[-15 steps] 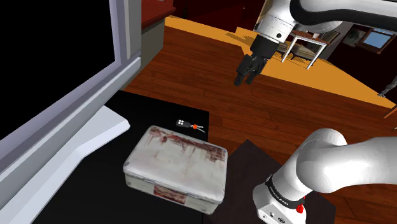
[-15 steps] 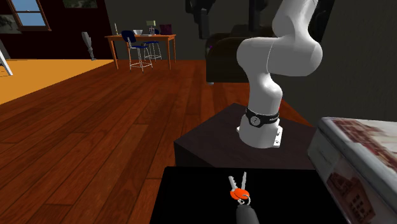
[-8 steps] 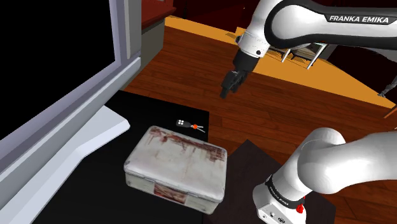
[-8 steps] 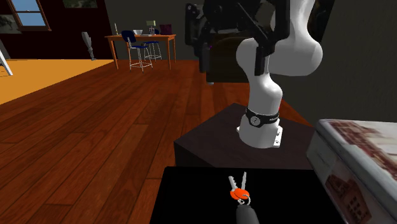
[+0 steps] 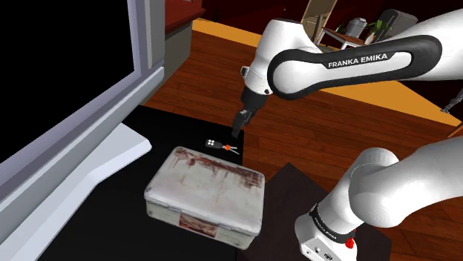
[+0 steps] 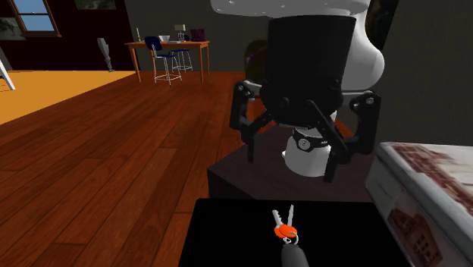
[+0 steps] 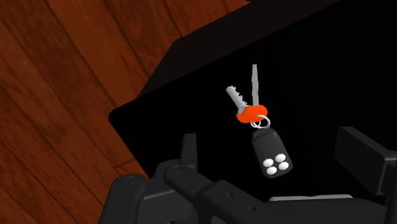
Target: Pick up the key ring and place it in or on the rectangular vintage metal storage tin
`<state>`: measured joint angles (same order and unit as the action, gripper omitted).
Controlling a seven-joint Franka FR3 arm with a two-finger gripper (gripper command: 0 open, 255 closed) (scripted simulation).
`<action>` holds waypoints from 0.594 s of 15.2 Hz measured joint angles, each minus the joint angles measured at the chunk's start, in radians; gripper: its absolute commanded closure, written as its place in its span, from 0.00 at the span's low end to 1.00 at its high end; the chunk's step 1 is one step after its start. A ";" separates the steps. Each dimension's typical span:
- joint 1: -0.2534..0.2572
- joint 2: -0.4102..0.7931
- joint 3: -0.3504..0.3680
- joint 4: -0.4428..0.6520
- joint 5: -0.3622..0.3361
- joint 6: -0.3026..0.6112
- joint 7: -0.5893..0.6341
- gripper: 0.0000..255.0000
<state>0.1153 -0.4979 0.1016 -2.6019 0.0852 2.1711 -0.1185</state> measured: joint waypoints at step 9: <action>0.013 0.180 0.049 -0.042 -0.044 0.228 -0.009 0.00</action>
<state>0.1285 -0.3181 0.1506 -2.6434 0.0411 2.3990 -0.1276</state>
